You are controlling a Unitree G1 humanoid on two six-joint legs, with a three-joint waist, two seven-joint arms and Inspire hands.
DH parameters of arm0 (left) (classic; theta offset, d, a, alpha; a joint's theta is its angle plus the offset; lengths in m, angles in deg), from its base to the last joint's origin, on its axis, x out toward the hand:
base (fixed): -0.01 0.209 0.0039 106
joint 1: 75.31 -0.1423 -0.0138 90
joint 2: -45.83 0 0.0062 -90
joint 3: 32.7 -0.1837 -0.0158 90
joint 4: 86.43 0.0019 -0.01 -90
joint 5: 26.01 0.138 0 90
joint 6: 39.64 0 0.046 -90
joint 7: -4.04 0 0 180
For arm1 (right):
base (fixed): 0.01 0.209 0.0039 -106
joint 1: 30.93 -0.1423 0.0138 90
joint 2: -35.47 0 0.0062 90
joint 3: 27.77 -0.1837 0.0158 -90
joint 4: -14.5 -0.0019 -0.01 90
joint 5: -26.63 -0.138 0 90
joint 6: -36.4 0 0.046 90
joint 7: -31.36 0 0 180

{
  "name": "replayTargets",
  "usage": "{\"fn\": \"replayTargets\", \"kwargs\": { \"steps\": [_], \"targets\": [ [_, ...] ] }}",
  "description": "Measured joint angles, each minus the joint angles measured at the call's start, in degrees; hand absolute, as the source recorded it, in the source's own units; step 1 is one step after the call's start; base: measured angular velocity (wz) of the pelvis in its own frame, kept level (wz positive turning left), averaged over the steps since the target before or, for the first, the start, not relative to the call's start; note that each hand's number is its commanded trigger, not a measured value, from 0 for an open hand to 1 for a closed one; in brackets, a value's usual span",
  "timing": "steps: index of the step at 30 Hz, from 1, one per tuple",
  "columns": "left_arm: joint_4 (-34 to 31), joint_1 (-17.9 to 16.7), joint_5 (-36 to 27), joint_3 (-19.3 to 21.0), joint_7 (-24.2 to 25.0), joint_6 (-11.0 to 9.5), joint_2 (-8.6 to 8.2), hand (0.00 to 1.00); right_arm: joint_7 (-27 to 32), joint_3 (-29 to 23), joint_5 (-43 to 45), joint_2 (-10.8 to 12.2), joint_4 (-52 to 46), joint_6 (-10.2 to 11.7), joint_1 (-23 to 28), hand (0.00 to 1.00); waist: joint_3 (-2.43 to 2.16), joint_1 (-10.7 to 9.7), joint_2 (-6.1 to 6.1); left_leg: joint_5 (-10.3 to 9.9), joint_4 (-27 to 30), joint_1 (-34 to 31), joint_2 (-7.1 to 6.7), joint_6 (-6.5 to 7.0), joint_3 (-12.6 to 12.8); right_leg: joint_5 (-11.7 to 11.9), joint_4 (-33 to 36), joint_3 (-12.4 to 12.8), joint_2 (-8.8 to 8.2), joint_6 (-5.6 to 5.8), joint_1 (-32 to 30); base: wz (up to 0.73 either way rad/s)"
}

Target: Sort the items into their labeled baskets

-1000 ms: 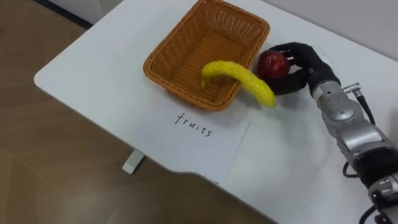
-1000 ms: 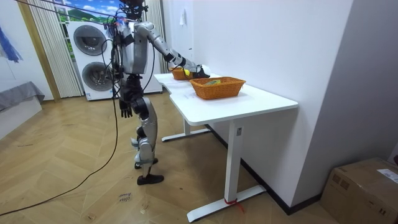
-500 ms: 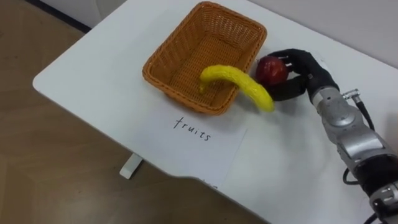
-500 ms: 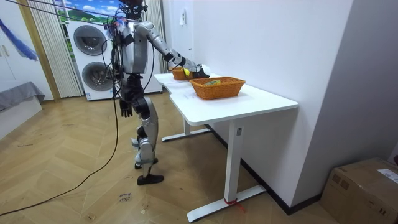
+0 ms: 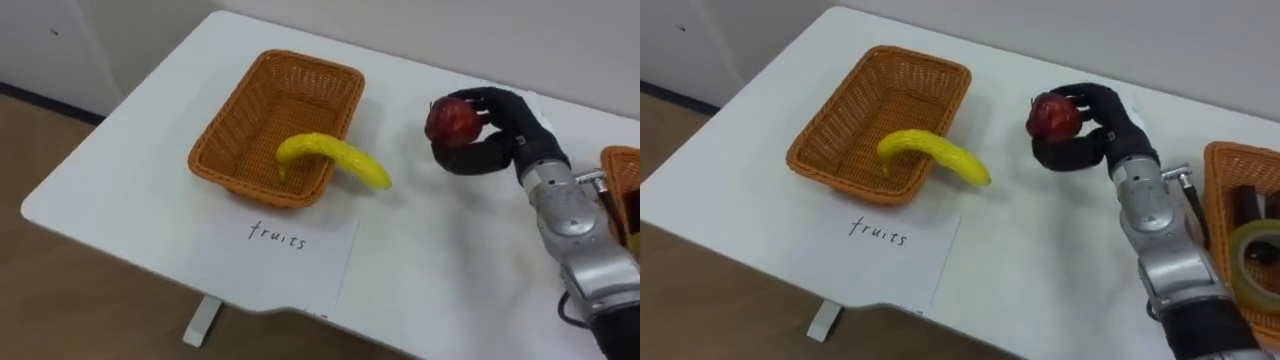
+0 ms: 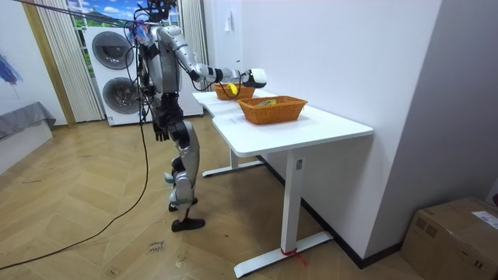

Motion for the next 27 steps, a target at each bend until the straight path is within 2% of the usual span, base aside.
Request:
{"fn": "replayTargets", "kwargs": {
  "steps": [4,8,10,13,18,24,27],
  "targets": [
    [-0.1,-0.9,-0.7,0.9,0.1,0.7,-0.39,0.0,-0.3,-0.1,0.1,0.0,-3.2,-1.3,0.4,1.0,-0.22,-0.2,-0.46,0.0,-1.5,2.9,-0.28,0.01,0.0,-0.4,-0.7,-0.2,-0.18,0.29,2.5,0.02],
    [-0.4,-1.2,-2.2,1.1,0.3,0.7,-0.41,0.0,-1.1,-0.1,-0.2,0.0,-6.3,-1.8,0.4,1.0,-0.03,-0.1,-1.15,-0.1,-2.0,4.4,-0.59,0.14,-0.1,-0.8,-0.7,-0.1,-0.4,0.66,3.9,0.04],
    [-0.5,-1.2,-2.2,1.2,0.6,0.7,-0.4,0.0,-1.2,-0.1,-0.9,0.0,-6.9,-1.9,0.4,1.0,-0.14,-0.1,-1.58,-0.1,-2.1,4.7,-0.63,0.22,-0.1,-0.8,-0.8,-0.1,-0.42,0.7,4.2,0.0],
    [-0.3,-1.4,-2.1,1.2,1.3,0.7,-0.36,0.0,-1.4,0.0,-1.0,0.0,-8.4,-2.6,0.4,1.0,0.12,0.3,-2.0,-0.2,-2.3,5.1,-0.73,0.28,-0.3,-0.8,-0.8,-0.4,-0.4,0.76,4.6,0.01],
    [-0.4,-2.4,-2.0,1.2,1.9,0.8,-0.37,0.0,-1.4,0.0,-0.5,0.0,-13.6,-2.6,0.4,1.0,0.39,0.4,-1.66,-0.3,-2.4,5.1,-0.82,0.37,-0.3,-0.9,-0.8,-0.4,-0.4,0.9,4.9,0.01],
    [-0.4,-3.5,-1.5,3.3,4.3,0.8,-0.36,0.0,-1.7,0.0,2.7,0.0,-14.8,-2.6,0.4,1.0,0.22,1.1,-1.99,-0.3,-2.4,5.3,-1.26,0.46,-0.7,-1.4,-0.8,-1.0,-0.55,1.26,5.5,0.07],
    [-0.7,-3.5,-1.2,3.2,4.5,0.8,-0.31,0.0,-2.1,0.8,3.7,0.0,-14.8,-2.7,0.4,1.0,0.19,2.1,-2.47,-0.3,-2.3,5.2,-1.47,0.48,-1.2,-1.4,-0.8,-1.9,-0.78,1.35,5.7,0.11]
  ]
}}
